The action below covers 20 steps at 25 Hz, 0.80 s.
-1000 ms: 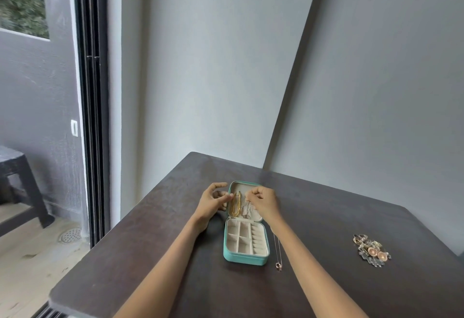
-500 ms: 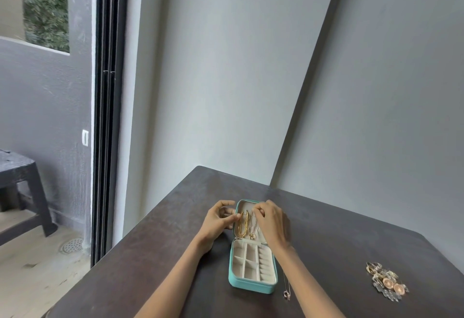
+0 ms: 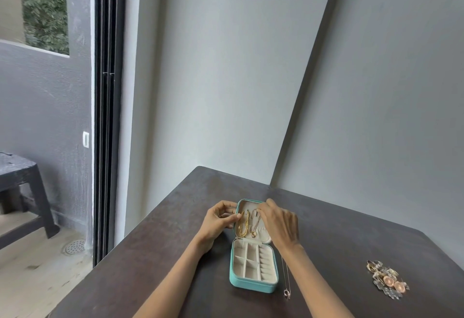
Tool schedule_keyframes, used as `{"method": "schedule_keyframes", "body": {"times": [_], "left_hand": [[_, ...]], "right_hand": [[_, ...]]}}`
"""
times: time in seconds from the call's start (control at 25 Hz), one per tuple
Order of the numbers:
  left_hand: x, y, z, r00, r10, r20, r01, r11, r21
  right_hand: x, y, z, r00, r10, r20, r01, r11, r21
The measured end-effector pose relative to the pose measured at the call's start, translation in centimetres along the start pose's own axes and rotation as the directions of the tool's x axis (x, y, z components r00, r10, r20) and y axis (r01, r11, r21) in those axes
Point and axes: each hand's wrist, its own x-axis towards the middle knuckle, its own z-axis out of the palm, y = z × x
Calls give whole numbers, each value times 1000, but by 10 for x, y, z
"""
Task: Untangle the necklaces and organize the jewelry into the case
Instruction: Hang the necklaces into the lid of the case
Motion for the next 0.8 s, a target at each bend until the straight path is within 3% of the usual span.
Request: {"method": "schedule_keyframes", "body": {"times": [0.52, 0.8], "left_hand": [[1, -2, -2, 1000, 13, 18, -13, 1000, -15], [1, -2, -1, 1000, 22, 8, -22, 1000, -4]], "right_hand": [[-2, 1, 5, 992, -73, -105, 76, 997, 27], [-12, 0, 2, 983, -39, -177, 67, 985, 160]]}}
